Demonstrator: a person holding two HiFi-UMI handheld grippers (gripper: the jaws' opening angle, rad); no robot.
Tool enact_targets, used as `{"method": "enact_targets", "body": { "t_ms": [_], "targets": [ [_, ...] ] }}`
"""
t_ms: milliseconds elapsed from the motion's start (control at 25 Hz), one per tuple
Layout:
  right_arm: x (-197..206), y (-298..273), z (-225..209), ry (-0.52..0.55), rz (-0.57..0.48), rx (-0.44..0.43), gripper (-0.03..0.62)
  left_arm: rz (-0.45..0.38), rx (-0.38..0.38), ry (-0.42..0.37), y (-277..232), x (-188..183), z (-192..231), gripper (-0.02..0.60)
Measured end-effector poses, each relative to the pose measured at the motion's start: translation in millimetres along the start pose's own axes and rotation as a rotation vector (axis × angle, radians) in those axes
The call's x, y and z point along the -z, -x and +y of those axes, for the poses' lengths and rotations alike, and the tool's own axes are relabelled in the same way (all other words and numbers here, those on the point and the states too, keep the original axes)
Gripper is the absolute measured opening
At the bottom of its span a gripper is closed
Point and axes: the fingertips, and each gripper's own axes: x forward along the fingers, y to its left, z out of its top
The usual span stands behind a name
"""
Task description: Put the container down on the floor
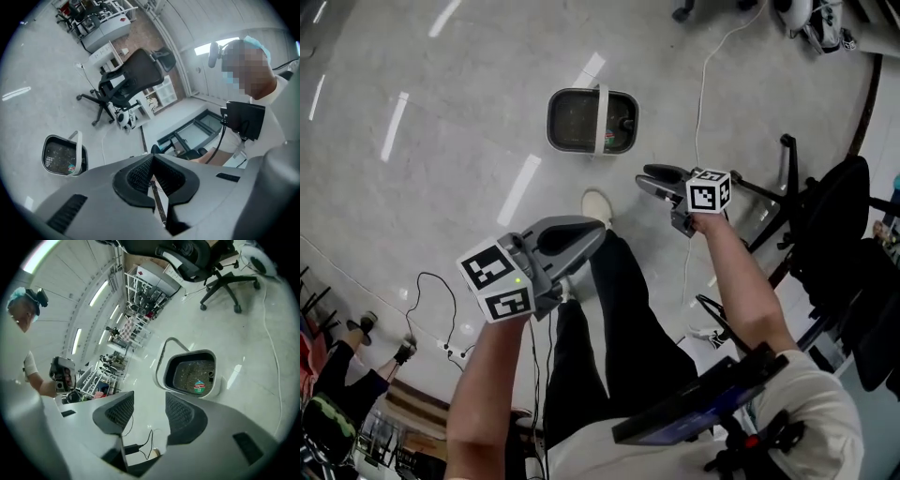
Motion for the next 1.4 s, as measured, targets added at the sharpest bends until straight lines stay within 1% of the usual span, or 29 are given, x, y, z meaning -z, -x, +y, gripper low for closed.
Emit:
{"method": "enact_targets", "body": {
  "t_ms": [40, 80, 120, 240, 400, 520, 680, 800, 920, 1120, 1200, 1280, 1400],
  "targets": [
    [2.8, 11.2, 8.6, -0.003, -0.013, 0.024, 0.192, 0.002, 0.002, -0.004, 5.7, 1.0, -9.7, 0.011],
    [4.9, 19.9, 18.6, -0.002, -0.024, 0.047, 0.127, 0.003, 0.004, -0.011, 12.2, 1.7, -18.9, 0.011],
    [5.8, 26.7, 30.7, 0.002, -0.036, 0.065, 0.084, 0.004, 0.005, -0.021, 18.9, 2.3, -27.8, 0.011],
    [4.1, 42.5, 79.0, 0.024, -0.082, 0.079, 0.037, 0.015, 0.019, -0.057, 34.8, 6.9, -56.7, 0.011],
    [-4.8, 55.4, 145.8, 0.084, -0.135, 0.077, 0.023, 0.035, 0.063, -0.105, 48.5, 5.6, -94.5, 0.011],
    [0.2, 65.0, 212.4, 0.145, -0.164, 0.076, 0.020, 0.016, 0.092, -0.135, 76.6, 11.1, -138.1, 0.011],
    [19.5, 84.2, 307.5, 0.241, -0.192, 0.078, 0.017, 0.002, 0.119, -0.175, 121.3, 31.3, -205.2, 0.011],
    [27.2, 101.0, 368.6, 0.298, -0.226, 0.085, 0.017, 0.021, 0.132, -0.203, 144.3, 50.7, -247.0, 0.011],
    [41.6, 115.1, 425.3, 0.339, -0.258, 0.072, 0.017, 0.033, 0.131, -0.217, 165.6, 74.6, -283.4, 0.011],
    [56.9, 133.6, 512.5, 0.410, -0.292, 0.048, 0.017, 0.004, 0.118, -0.235, 201.0, 91.1, -333.7, 0.011],
    [63.3, 140.3, 545.7, 0.432, -0.307, 0.043, 0.017, -0.004, 0.125, -0.243, 215.8, 93.4, -354.7, 0.011],
    [68.6, 148.9, 572.0, 0.459, -0.317, 0.038, 0.017, -0.015, 0.136, -0.262, 223.0, 92.3, -375.8, 0.011],
    [75.1, 160.8, 600.1, 0.501, -0.326, 0.037, 0.016, -0.034, 0.136, -0.295, 227.0, 86.6, -399.7, 0.011]
  ]
}}
